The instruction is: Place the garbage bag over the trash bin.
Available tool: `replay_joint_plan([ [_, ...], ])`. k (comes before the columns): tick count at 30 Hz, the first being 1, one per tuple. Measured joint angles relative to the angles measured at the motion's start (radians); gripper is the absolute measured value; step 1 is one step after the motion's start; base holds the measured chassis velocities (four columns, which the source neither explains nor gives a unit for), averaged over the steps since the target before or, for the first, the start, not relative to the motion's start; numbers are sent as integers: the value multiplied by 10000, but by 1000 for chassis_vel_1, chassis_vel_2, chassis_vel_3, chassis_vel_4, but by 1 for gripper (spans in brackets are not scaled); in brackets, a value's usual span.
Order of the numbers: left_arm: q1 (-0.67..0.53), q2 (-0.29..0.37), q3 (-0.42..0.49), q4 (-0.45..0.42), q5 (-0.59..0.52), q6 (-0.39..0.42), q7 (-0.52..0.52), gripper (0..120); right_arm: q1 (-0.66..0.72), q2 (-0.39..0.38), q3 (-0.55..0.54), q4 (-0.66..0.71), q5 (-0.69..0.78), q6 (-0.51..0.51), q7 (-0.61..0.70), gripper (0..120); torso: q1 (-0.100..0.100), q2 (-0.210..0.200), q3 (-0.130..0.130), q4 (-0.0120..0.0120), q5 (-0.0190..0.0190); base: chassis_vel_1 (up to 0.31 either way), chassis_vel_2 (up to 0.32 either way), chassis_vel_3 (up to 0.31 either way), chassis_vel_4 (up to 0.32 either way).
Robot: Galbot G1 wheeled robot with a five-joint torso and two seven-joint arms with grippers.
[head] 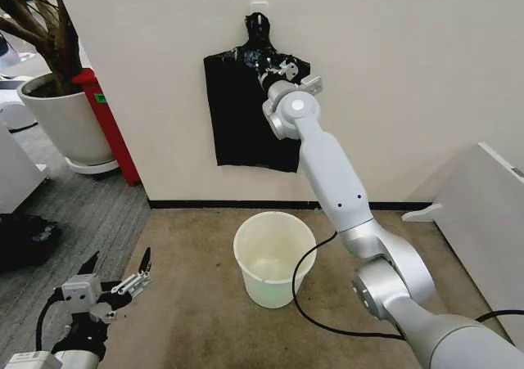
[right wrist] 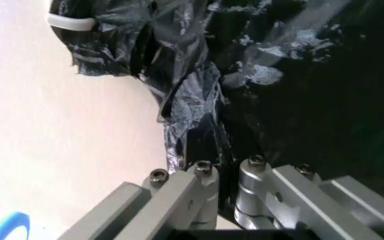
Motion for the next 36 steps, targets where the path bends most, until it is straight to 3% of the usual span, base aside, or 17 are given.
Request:
replay_joint_plan([
  [21, -30, -41, 49, 0, 173, -153, 85, 100, -2099, -26, -1197, 2642, 439, -43, 1650, 0, 0, -1, -1, 1, 0, 0, 0, 0, 0],
  [24, -54, -67, 81, 1, 194, -183, 89, 100, -2891, -560, -1393, 3354, 499, -76, 1795, 0, 0, -1, -1, -2, 0, 0, 0, 0, 0],
  [36, -104, -135, 194, 0, 270, -259, 102, 100, -4484, -1496, -1471, 4505, 352, -81, 1928, 0, 0, -1, -1, 0, 1, 0, 0, 0, 0],
])
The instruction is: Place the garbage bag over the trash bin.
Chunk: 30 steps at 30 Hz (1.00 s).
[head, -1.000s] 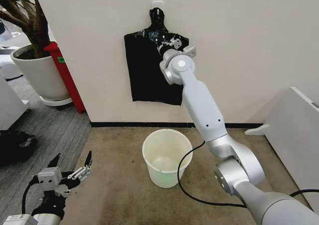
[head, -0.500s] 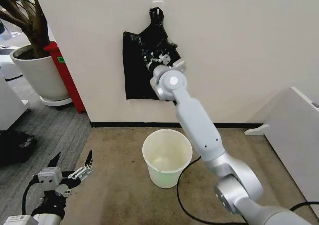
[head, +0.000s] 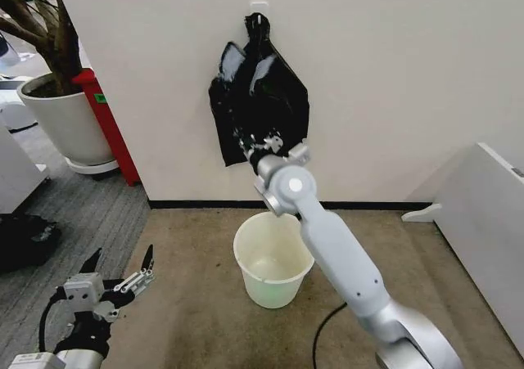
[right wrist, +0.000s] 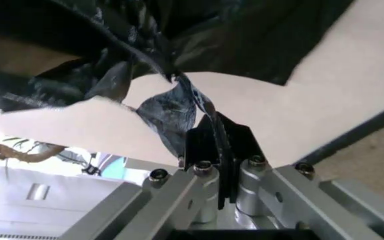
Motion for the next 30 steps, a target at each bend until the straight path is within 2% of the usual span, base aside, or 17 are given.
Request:
replay_joint_plan([
  [15, 4, 0, 42, 0, 19, -38, 19, 100, -1957, -711, 51, 1395, -361, 33, 188, 0, 0, 0, 0, -1, 0, 0, 0, 0, 0],
  [30, 59, -1, 99, 0, 87, -130, 32, 100, -669, -730, 255, 1366, -506, 26, 197, 0, 0, 0, 1, 1, -1, 0, 0, 0, 0],
])
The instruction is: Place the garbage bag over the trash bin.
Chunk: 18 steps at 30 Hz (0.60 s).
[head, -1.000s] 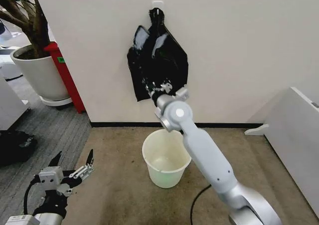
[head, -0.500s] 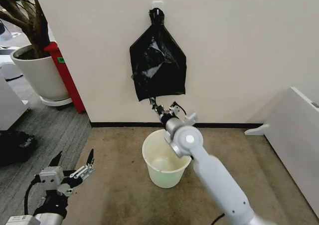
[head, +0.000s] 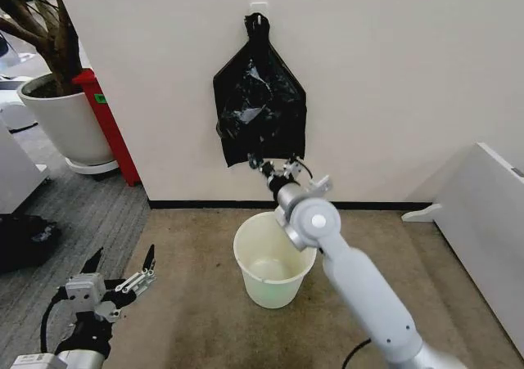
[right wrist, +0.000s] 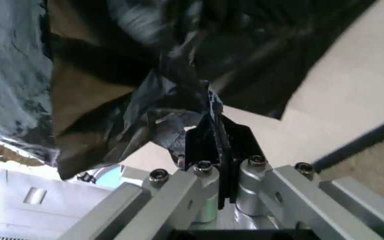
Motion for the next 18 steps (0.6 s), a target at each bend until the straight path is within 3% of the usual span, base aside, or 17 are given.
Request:
replay_joint_plan([
  [6, -2, 0, 6, 0, 6, -14, 5, 100, -35, -116, -53, -5, -44, -142, -2, 0, 0, 0, 0, 0, 0, 0, 0, 0, 0],
  [18, -89, 74, 8, 0, -12, -17, 27, 100, -1999, -616, 57, 712, -410, -323, -84, 0, 0, 0, 0, -2, 1, 0, 0, 0, 0],
])
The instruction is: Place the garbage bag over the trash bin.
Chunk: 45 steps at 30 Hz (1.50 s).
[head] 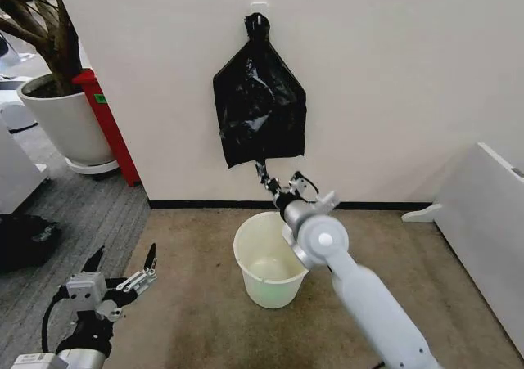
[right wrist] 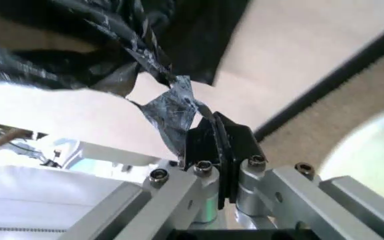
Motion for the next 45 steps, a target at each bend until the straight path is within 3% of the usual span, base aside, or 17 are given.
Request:
replay_joint_plan([
  [8, -28, 86, 6, 0, -33, 26, 18, 100, -385, -13, 39, 239, -104, -11, -8, 0, 0, 0, 0, 0, -1, 0, 0, 0, 0],
  [22, -170, 497, -73, -1, -320, 90, -71, 100, 1672, 248, -262, -639, -554, -96, -351, 0, 0, 0, 0, 3, -2, 0, 0, 0, 0],
  [30, -311, 711, -80, 0, -514, 158, -154, 100, 1837, 272, -544, -1183, -876, -102, -411, 0, 0, 0, 1, 6, -1, 0, 0, 0, 0],
  [35, -1364, 2206, -156, 18, -1800, 642, -785, 100, 1820, 442, -683, -1582, -1221, -42, -424, 0, 0, 0, 1, -1, -2, 0, 0, 0, 0],
  [36, -1364, 2206, -156, 18, -1800, 642, -785, 100, 1820, 442, -683, -1582, -1221, -42, -424, 0, 0, 0, 1, -1, -2, 0, 0, 0, 0],
  [41, -2554, 3909, -233, 66, -3216, 1186, -1476, 100, 1788, 781, -663, -1770, -1483, 14, -410, 0, 1, -1, 2, -1, -2, 0, 0, 0, 0],
  [43, -2652, 4077, -234, 72, -3264, 1196, -1490, 100, 1778, 818, -668, -1788, -1518, 17, -406, 0, 1, -1, 1, -9, 0, 0, 0, 0, 0],
  [45, -2915, 4362, -191, 172, -3420, 1249, -1531, 100, 1775, 877, -692, -1840, -1577, 18, -407, 0, 0, -1, 2, 4, -3, 0, 0, 0, 0],
])
